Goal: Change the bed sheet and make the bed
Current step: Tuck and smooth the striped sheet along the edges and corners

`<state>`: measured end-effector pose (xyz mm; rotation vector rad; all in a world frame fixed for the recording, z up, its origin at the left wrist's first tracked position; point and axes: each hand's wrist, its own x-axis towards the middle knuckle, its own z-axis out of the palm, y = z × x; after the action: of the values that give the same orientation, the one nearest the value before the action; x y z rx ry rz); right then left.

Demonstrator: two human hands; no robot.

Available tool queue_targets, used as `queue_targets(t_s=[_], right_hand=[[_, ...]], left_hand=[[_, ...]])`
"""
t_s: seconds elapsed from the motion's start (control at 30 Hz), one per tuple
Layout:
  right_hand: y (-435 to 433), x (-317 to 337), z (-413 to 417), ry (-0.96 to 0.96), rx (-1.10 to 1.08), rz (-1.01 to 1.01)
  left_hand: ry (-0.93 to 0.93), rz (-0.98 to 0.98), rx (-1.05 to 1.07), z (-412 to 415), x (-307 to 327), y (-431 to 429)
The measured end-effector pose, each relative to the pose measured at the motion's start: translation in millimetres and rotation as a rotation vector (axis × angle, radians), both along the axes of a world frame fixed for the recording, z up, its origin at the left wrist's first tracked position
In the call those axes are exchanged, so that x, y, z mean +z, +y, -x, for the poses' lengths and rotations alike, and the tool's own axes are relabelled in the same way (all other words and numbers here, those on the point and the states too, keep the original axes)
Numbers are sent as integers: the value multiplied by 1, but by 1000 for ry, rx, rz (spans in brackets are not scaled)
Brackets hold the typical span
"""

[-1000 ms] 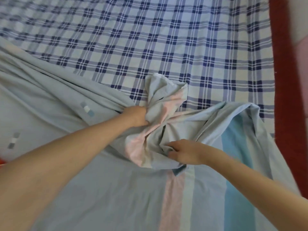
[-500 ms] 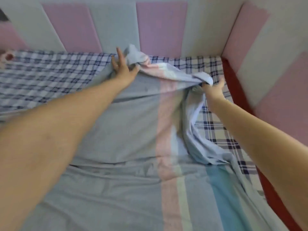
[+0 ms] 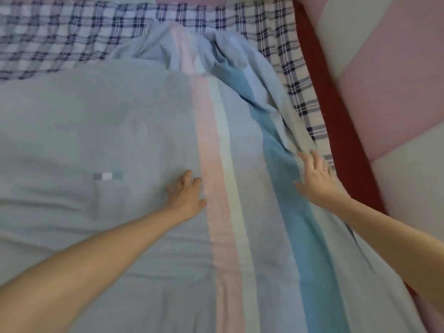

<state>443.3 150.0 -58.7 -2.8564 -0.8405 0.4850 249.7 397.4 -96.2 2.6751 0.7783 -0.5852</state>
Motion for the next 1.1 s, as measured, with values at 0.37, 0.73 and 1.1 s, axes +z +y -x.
queue_targets(t_s=[0.37, 0.73, 1.1], right_hand=[[-132, -62, 43, -163, -504, -141], [-162, -48, 34, -312, -179, -57], [-202, -58, 32, 41, -653, -41]], left_hand=[[-86, -16, -193, -9, -46, -100], [-317, 16, -333, -216, -21, -135], [17, -372, -355, -316, -22, -170]])
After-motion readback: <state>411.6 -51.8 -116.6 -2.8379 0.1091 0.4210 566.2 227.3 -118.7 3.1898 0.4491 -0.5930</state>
